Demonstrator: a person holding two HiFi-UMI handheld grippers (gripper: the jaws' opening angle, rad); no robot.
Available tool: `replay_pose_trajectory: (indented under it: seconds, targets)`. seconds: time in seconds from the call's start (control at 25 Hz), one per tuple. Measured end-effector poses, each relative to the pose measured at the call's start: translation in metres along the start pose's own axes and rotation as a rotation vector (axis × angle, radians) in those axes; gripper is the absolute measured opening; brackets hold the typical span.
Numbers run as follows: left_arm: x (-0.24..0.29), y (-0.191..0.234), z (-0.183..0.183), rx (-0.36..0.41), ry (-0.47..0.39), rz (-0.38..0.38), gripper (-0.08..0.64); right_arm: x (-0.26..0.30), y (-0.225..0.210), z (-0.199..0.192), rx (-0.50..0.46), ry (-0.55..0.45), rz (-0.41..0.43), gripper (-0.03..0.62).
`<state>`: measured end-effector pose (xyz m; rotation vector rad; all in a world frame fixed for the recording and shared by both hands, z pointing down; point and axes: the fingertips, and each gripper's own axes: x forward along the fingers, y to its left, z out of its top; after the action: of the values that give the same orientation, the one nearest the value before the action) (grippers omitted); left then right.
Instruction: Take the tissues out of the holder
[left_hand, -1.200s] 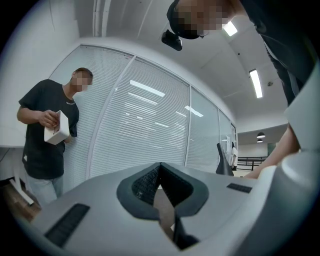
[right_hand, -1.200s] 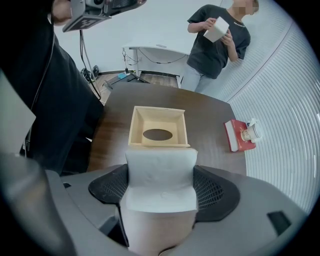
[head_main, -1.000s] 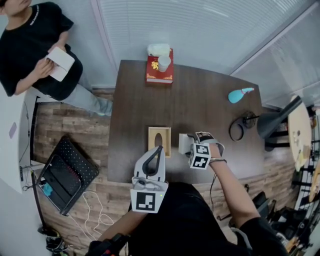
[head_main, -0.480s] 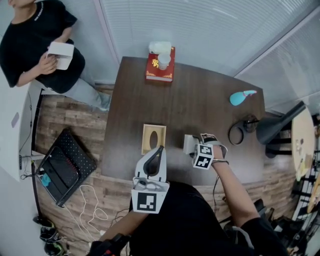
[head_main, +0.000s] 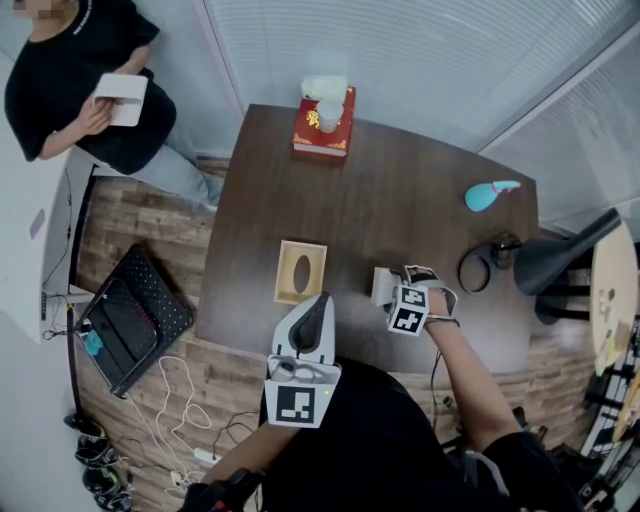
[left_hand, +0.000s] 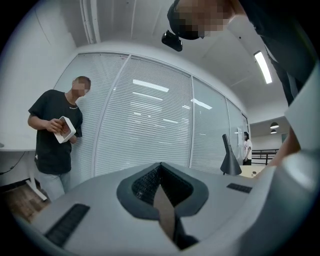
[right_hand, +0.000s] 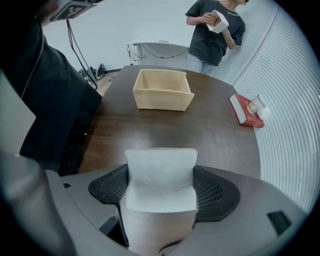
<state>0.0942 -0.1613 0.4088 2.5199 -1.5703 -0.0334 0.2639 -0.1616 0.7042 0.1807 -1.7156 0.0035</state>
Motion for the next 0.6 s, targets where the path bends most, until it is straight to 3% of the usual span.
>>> replay_pose_trajectory:
  seconds: [0.6]
  targets:
    - [-0.007, -0.006, -0.015, 0.016, 0.054, 0.064, -0.002, 0.040, 0.011, -0.026, 0.024, 0.039, 0.062, 0.411]
